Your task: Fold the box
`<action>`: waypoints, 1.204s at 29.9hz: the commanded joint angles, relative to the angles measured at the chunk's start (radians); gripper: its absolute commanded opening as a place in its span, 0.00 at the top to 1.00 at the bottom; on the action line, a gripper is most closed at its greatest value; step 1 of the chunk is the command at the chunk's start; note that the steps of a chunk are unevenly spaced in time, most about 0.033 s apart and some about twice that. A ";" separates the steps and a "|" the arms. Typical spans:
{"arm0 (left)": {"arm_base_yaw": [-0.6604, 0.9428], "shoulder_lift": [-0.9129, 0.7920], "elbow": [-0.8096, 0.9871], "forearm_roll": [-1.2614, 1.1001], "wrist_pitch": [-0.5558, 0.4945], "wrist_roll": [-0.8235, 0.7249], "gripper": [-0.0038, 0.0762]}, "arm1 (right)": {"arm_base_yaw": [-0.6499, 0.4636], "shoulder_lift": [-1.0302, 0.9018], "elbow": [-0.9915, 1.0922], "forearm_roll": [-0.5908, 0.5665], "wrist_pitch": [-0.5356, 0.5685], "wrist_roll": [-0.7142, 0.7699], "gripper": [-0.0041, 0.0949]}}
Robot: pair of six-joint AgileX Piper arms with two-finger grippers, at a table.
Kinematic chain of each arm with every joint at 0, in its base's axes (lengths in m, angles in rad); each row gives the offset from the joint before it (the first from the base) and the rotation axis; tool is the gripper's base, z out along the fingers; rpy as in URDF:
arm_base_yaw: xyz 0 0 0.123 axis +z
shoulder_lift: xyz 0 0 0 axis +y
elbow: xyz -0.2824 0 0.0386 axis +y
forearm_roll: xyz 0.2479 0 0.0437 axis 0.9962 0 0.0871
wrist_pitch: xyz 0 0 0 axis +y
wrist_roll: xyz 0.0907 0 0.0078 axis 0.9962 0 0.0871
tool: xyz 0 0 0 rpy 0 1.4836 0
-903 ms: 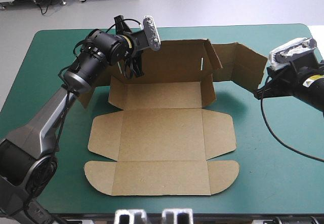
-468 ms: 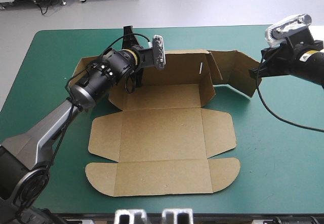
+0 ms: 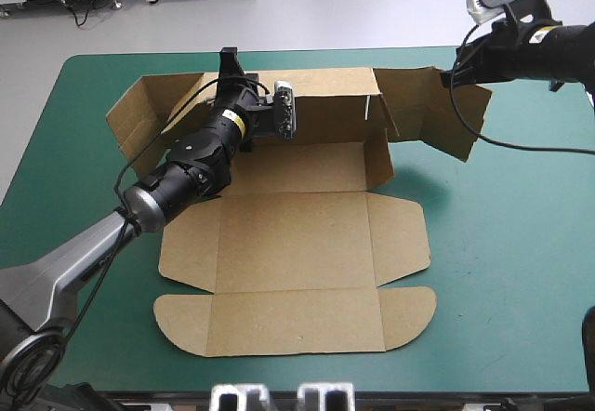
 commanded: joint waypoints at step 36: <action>0.016 -0.044 0.053 0.369 -0.050 -0.462 0.97 | 0.001 0.494 -0.336 0.205 0.192 0.069 0.98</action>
